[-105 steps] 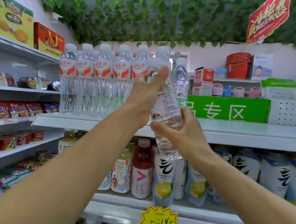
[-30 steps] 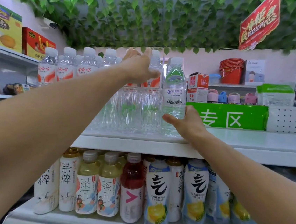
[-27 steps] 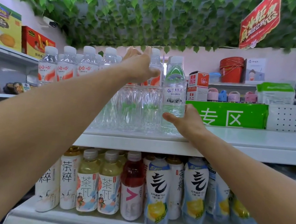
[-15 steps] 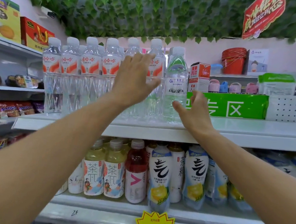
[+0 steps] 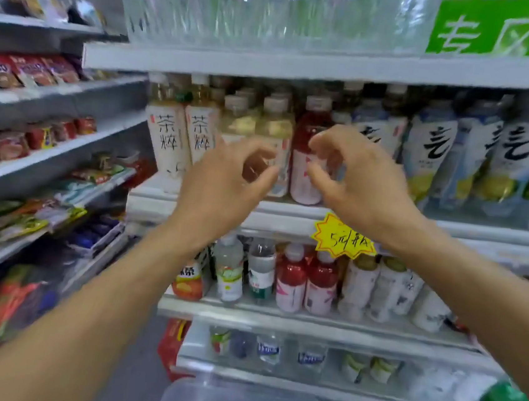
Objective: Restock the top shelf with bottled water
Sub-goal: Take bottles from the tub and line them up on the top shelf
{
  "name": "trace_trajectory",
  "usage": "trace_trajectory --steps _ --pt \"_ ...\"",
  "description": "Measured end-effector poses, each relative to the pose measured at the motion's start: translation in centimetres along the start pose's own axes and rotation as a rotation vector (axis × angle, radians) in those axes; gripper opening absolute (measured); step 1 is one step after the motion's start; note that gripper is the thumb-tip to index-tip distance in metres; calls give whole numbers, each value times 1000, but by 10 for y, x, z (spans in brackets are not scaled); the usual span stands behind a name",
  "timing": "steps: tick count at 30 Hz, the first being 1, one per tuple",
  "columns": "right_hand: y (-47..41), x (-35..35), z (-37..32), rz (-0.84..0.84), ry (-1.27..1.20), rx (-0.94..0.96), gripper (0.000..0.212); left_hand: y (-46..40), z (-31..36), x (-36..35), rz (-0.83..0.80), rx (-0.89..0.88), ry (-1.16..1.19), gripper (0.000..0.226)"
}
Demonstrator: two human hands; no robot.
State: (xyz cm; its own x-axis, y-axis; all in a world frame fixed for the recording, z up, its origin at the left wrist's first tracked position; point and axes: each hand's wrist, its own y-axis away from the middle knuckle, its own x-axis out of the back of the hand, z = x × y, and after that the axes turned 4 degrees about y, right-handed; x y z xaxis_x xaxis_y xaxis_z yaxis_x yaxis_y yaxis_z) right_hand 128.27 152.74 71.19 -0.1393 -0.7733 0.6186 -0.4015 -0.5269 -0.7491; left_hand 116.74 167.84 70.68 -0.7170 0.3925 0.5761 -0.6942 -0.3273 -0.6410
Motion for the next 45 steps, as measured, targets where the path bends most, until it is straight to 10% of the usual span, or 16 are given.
trace_trajectory --steps 14,17,30,39,45 --pt "318 -214 20 -1031 -238 -790 26 319 -237 -141 -542 1298 400 16" --pt "373 -245 24 -1118 -228 -898 22 380 -265 -180 -655 1479 279 55" --pt "496 -314 11 -1311 -178 -1116 23 487 -330 -267 -774 1531 -102 104" --pt "477 -292 22 -1230 -155 -1132 31 469 -306 -249 -551 1679 171 87" --pt "456 -265 39 -1076 -204 -1122 26 430 -233 -244 -450 1563 452 24"
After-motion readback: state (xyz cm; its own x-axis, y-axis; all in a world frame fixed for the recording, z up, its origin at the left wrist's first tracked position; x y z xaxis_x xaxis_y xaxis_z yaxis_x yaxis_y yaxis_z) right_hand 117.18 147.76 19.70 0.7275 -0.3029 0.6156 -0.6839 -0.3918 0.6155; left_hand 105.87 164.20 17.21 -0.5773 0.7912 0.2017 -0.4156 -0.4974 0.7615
